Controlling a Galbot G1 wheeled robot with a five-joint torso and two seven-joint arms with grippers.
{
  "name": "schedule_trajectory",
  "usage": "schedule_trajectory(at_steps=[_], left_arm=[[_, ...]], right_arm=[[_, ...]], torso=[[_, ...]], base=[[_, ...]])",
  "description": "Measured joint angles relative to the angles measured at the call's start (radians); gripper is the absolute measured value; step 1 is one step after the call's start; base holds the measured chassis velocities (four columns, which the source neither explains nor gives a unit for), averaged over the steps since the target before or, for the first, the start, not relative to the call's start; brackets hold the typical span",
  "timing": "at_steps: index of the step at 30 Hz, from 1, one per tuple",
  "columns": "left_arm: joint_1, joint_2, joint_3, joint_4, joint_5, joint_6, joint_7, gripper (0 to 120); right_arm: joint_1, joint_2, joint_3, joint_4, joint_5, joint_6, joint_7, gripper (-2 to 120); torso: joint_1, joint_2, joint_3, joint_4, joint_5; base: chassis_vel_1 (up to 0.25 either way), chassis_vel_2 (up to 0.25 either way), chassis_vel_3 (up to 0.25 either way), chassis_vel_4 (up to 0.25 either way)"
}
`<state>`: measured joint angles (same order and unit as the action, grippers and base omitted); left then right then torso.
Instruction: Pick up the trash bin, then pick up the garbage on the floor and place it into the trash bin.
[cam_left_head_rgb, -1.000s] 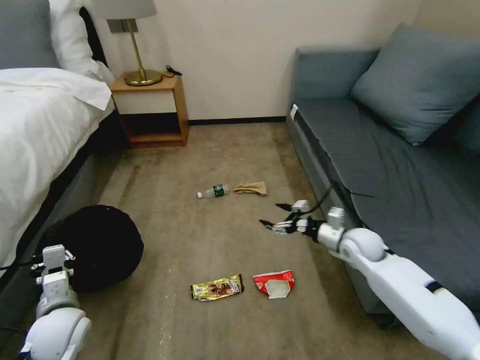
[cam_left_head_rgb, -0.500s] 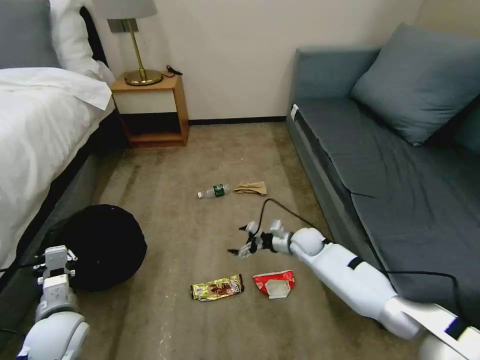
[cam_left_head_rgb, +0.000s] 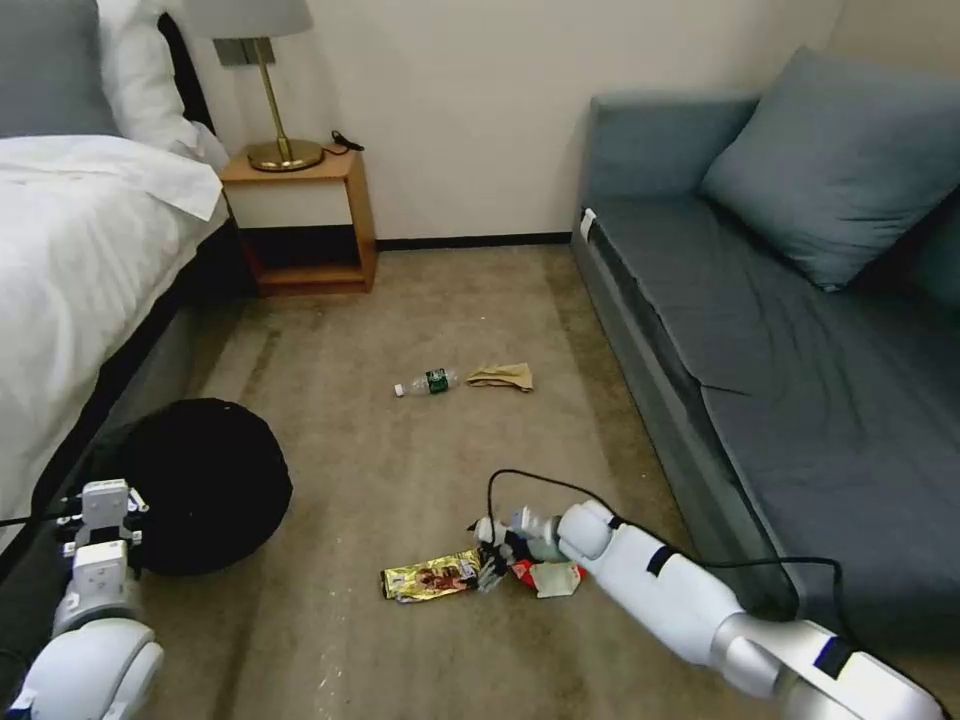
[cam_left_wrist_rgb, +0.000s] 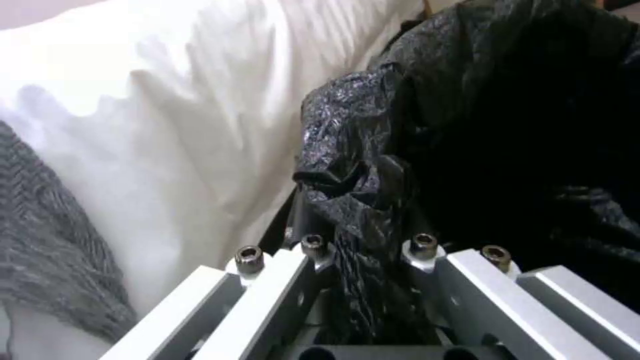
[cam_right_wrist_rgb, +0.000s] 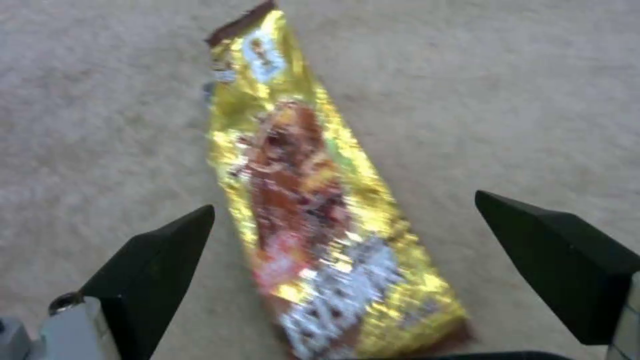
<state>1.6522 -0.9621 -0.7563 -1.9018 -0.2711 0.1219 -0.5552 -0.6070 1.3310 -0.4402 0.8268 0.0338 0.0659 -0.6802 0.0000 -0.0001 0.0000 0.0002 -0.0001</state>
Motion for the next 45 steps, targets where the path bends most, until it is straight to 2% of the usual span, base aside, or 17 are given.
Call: schedule_trajectory(at_steps=[27,31,32,35,37,39,42,43,45], left_arm=[[0.013,-0.017,-0.001,0.014,0.013,-0.029,0.007,7],[0.011,-0.022,-0.001,0.015,0.014,-0.031,0.008,7],[0.011,-0.022,-0.001,0.015,0.014,-0.031,0.008,7],[0.015,-0.026,-0.001,0.015,0.017,-0.035,0.008,7],[0.016,-0.026,-0.001,0.015,0.017,-0.036,0.009,7],[0.018,-0.025,-0.003,0.015,0.017,-0.038,0.009,7],[0.018,-0.023,-0.004,0.015,0.017,-0.038,0.009,7],[0.018,-0.021,-0.004,0.015,0.017,-0.039,0.01,7],[0.018,-0.021,-0.004,0.015,0.017,-0.039,0.01,7]], right_arm=[[-0.032,0.041,0.046,-0.066,-0.076,0.041,0.003,99],[-0.031,0.051,0.051,-0.083,-0.081,0.046,0.004,86],[-0.031,0.051,0.051,-0.083,-0.081,0.046,0.004,86],[-0.031,0.059,0.054,-0.096,-0.084,0.052,0.004,71],[-0.031,0.059,0.054,-0.097,-0.085,0.052,0.004,69],[-0.031,0.061,0.058,-0.101,-0.086,0.057,0.004,56],[-0.032,0.06,0.06,-0.099,-0.086,0.057,0.003,51],[-0.032,0.056,0.061,-0.09,-0.084,0.057,0.002,42],[-0.033,0.05,0.061,-0.079,-0.08,0.057,0.001,36]], torso=[[0.0,0.0,0.0,-0.0002,0.0],[0.0,0.0,0.0,-0.0002,0.0001],[0.0,0.0,0.0,-0.0002,0.0001],[0.0,0.0,0.0,-0.0002,0.0001],[0.0,0.0,0.0,-0.0002,0.0001],[0.0,0.0,0.0,-0.0002,0.0001],[0.0,0.0,0.0,-0.0002,0.0002],[0.0,0.0,0.0,-0.0002,0.0001],[0.0,0.0,0.0,-0.0002,0.0001]], base=[[0.0,0.0,0.0,0.0],[0.0,0.0,0.0,0.0],[0.0,0.0,0.0,0.0],[0.0,0.0,0.0,0.0],[0.0,0.0,0.0,0.0],[0.0,0.0,0.0,0.0],[0.0,0.0,0.0,0.0],[0.0,0.0,0.0,0.0],[0.0,0.0,0.0,0.0]])
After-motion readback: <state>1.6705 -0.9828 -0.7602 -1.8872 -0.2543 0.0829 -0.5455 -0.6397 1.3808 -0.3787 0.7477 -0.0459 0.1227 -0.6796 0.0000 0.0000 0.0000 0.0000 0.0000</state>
